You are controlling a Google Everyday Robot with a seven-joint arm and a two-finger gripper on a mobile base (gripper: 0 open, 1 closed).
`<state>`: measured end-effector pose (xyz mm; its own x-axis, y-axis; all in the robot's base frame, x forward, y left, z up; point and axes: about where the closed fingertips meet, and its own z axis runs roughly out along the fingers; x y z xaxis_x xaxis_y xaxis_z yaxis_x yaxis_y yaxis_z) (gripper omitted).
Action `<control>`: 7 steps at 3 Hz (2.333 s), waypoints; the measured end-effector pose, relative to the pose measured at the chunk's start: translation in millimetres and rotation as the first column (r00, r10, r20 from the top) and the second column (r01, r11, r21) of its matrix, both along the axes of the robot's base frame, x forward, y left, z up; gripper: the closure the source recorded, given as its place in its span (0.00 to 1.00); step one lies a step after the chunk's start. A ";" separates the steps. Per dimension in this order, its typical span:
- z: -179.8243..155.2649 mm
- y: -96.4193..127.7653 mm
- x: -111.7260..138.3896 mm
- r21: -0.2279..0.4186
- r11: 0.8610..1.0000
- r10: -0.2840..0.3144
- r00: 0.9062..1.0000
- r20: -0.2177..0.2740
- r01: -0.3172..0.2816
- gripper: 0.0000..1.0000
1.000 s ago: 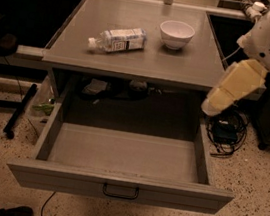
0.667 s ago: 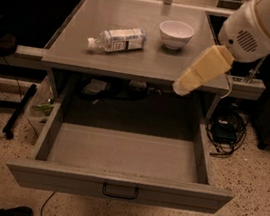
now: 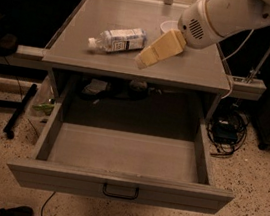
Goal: Place blue plastic bottle into top drawer
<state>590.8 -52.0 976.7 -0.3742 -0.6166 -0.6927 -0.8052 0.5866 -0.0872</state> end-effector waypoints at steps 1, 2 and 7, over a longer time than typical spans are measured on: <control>1.4 0.6 0.1 0.010 1.000 0.005 1.000 0.009 -0.005 0.00; -0.8 -0.7 10.7 0.027 1.000 0.007 0.999 0.034 -0.007 0.00; -50.1 37.2 148.2 0.164 0.961 0.207 0.972 0.116 -0.224 0.00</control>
Offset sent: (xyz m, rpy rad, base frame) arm 0.0489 -0.0091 -0.0098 0.0852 -0.1151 0.0052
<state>739.0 -14.8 926.5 -0.1720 -0.5415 -0.8229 -0.9069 0.4133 -0.0824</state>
